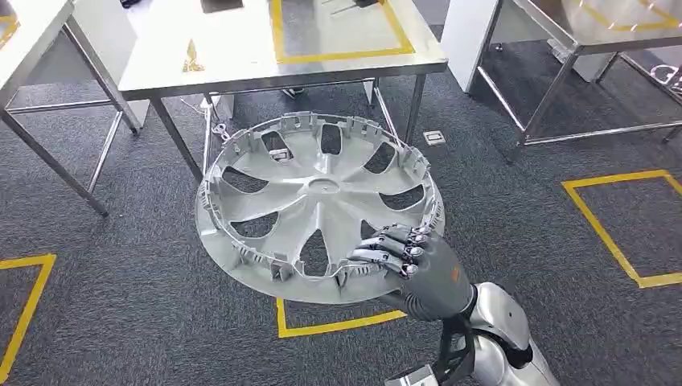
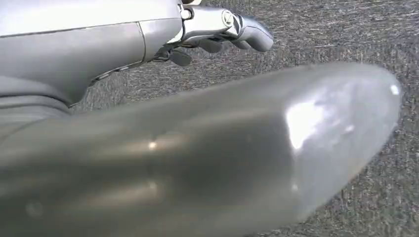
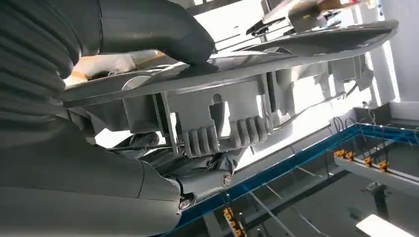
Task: Take the parts from the cabinet and place them on the table.
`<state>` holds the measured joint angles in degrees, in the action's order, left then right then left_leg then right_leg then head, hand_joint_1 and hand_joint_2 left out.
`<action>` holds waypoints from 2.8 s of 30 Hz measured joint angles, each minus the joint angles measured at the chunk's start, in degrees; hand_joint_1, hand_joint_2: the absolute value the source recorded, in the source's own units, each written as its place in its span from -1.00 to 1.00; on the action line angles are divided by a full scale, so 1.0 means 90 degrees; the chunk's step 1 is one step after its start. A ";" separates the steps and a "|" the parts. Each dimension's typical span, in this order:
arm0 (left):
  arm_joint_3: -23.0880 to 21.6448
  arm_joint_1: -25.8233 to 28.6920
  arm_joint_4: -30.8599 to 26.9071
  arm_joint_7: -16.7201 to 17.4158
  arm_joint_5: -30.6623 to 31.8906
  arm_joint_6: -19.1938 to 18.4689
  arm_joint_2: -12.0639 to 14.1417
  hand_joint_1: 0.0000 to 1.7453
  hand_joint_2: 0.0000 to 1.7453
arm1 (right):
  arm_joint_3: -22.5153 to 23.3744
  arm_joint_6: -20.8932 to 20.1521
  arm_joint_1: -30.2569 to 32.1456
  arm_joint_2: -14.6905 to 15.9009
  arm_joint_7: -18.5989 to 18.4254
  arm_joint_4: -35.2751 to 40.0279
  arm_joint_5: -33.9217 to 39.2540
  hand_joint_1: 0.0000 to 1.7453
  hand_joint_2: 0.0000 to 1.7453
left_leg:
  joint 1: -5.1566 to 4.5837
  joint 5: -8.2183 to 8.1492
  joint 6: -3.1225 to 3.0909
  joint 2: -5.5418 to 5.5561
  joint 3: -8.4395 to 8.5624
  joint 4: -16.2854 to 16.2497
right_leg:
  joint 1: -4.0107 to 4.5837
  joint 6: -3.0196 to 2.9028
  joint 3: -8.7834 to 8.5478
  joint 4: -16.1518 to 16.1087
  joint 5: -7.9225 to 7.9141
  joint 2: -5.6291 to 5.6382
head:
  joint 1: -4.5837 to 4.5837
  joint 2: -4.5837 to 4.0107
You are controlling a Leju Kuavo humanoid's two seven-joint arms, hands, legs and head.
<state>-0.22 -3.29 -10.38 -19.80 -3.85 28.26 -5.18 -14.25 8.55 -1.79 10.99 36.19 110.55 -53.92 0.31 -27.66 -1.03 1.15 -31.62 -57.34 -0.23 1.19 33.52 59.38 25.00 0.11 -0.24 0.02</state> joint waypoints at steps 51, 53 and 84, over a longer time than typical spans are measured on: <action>0.0029 0.0018 0.0010 -0.0012 0.0010 0.0032 -0.0039 -1.00 -1.00 | 0.0034 0.0005 0.0310 -0.0039 -0.0012 0.0041 -0.0080 1.00 1.00 | 0.0014 -0.0963 0.0314 -0.0058 -0.0782 -0.1960 | 0.0006 -0.0357 -0.0226 -0.0131 0.0354 0.0004 | 0.0051 0.0000; 0.0029 0.0059 0.0012 -0.0010 0.0007 0.0032 -0.0036 -1.00 -1.00 | 0.0034 0.0002 0.0322 -0.0039 -0.0010 0.0039 -0.0080 1.00 1.00 | 0.0045 -0.0759 0.0340 -0.0069 -0.0910 -0.1828 | -0.0020 -0.0326 -0.0350 -0.0131 0.0455 0.0035 | 0.0058 0.0002; 0.0083 0.0088 0.0015 -0.0010 0.0034 0.0051 0.0022 -1.00 -1.00 | 0.0049 -0.0024 0.0269 -0.0124 0.0124 -0.0095 0.0104 1.00 1.00 | 0.0029 -0.0998 0.0315 -0.0089 -0.0905 -0.1705 | -0.0028 -0.0291 -0.0331 -0.0067 0.0495 0.0047 | 0.0070 0.0002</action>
<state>0.52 -2.49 -10.25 -19.89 -3.54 28.72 -4.98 -13.81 8.33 0.64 9.88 37.31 109.70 -52.98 0.57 -36.64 1.80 0.36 -39.76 -72.68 -0.48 -1.43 30.54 58.77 29.45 0.53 0.39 0.04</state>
